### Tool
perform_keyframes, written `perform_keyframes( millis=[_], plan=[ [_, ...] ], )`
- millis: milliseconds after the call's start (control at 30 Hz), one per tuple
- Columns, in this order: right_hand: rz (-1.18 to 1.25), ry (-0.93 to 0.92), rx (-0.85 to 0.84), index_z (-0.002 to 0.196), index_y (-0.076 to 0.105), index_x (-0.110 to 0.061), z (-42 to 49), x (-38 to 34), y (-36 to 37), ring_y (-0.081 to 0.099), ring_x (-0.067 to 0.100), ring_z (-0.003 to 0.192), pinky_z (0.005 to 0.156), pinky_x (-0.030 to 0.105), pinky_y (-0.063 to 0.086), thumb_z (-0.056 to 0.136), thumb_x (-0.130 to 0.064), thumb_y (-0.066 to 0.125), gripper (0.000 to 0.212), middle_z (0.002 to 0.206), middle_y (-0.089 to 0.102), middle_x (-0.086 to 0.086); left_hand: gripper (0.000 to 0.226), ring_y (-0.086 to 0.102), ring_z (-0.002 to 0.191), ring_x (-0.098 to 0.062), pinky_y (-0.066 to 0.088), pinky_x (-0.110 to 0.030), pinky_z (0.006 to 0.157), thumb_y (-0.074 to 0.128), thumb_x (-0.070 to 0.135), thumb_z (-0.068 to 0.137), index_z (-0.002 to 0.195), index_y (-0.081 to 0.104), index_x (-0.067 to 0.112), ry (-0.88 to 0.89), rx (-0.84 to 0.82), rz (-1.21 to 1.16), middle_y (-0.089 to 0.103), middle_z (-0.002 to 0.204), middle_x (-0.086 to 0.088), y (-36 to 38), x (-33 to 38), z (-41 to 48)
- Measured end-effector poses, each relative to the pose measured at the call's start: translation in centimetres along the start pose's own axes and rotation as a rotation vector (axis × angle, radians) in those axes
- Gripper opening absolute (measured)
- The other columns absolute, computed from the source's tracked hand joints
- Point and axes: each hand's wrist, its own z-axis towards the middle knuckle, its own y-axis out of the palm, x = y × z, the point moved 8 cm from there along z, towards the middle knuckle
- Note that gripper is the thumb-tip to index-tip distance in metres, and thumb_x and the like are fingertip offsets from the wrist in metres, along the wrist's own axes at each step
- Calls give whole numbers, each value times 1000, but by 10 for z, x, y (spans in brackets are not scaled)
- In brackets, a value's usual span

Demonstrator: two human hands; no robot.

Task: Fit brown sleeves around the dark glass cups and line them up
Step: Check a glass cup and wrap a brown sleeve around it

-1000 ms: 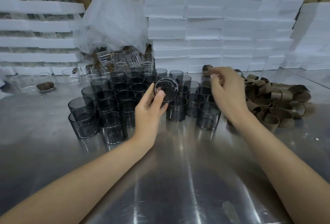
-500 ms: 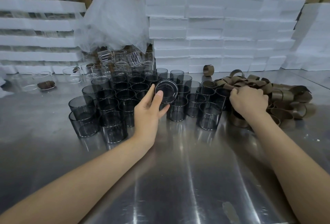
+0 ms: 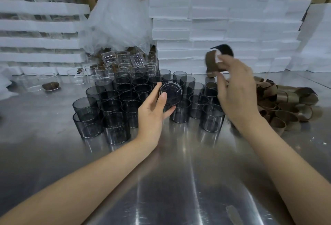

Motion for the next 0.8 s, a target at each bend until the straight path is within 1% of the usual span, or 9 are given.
perform_keyframes(
  millis=[67,100,167,233,367,500,667,733,800],
  plan=[
    [67,-196,-65,109,66,7,-8,-29,9,67,39,83,79,52,53,84,15,61,26,90,70,23,43,65,101,-2,57,-30,86,65,28,87,128,58,35,8,2,33,63,105,6,1,1,0],
    [92,-295,-69,108,68,7,-14,-41,11,67,37,82,77,49,54,84,16,61,26,89,70,22,39,65,102,-4,57,-29,85,64,23,90,126,59,37,8,2,41,64,110,6,2,0,0],
    [129,-434,-64,110,68,7,-26,-56,15,68,35,88,78,45,54,87,15,59,26,94,71,19,38,65,110,-9,57,-28,84,61,13,94,123,60,38,-5,2,29,64,127,5,2,-2,0],
    [154,-486,-70,110,68,6,-34,-62,20,68,34,95,82,44,55,89,14,57,25,96,71,18,44,66,109,-9,57,-29,86,57,5,96,130,57,32,-25,-1,2,69,119,10,3,-3,0],
    [182,-477,-81,109,70,3,-38,-64,23,65,35,104,88,42,55,87,14,60,26,93,71,15,49,66,110,-11,56,-32,90,53,1,97,143,47,18,-37,-13,-24,73,111,9,5,-1,0],
    [155,-427,-22,107,73,-1,-38,-61,21,67,31,93,74,36,57,83,13,67,29,89,71,11,47,65,113,-10,55,-27,88,56,7,97,141,48,22,-42,-16,-51,71,115,10,7,0,-1],
    [205,-280,-30,105,76,-8,-39,-53,25,58,23,88,63,34,52,89,-7,68,18,95,66,14,45,65,112,-10,55,-24,84,56,7,97,137,50,26,-24,-22,-61,67,125,9,6,2,-2],
    [221,-233,-20,102,77,-10,-38,-49,26,53,22,93,64,36,51,88,-11,69,15,99,64,15,43,65,112,-11,55,-24,83,57,7,97,134,53,28,-22,-24,-54,64,131,5,6,2,-2],
    [235,-205,-23,96,79,-12,-37,-47,27,50,25,104,75,37,50,86,-13,72,12,108,61,16,43,65,113,-12,55,-25,83,57,8,97,135,54,26,-22,-29,-41,62,134,0,7,2,-3]
  ],
)
